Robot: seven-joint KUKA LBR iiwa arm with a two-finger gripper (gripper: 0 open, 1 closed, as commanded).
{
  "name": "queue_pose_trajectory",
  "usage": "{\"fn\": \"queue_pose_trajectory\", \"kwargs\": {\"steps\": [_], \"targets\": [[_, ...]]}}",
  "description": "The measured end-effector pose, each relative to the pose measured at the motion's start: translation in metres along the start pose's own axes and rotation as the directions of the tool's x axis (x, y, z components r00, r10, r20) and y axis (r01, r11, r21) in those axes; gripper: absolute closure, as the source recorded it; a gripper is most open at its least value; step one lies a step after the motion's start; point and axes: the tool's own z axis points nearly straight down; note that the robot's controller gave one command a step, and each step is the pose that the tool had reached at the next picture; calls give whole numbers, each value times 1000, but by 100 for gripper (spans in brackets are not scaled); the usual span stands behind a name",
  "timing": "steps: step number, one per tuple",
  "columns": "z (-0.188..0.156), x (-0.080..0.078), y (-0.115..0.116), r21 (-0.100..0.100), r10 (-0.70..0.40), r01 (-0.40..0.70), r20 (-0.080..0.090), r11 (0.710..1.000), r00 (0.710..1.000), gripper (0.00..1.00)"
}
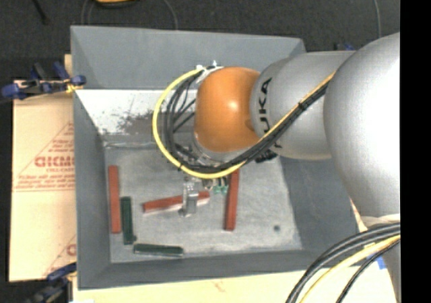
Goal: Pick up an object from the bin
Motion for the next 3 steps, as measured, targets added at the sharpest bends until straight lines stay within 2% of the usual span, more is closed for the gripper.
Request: {"fn": "queue_pose_trajectory", "kwargs": {"steps": [1,2,3], "targets": [[47,8,-3,-1,70,-70,-7,998,997,0],[37,11,-6,0,103,-103,-10,995,995,0],[28,8,-6,0,100,-100,-6,995,995,0]]}}
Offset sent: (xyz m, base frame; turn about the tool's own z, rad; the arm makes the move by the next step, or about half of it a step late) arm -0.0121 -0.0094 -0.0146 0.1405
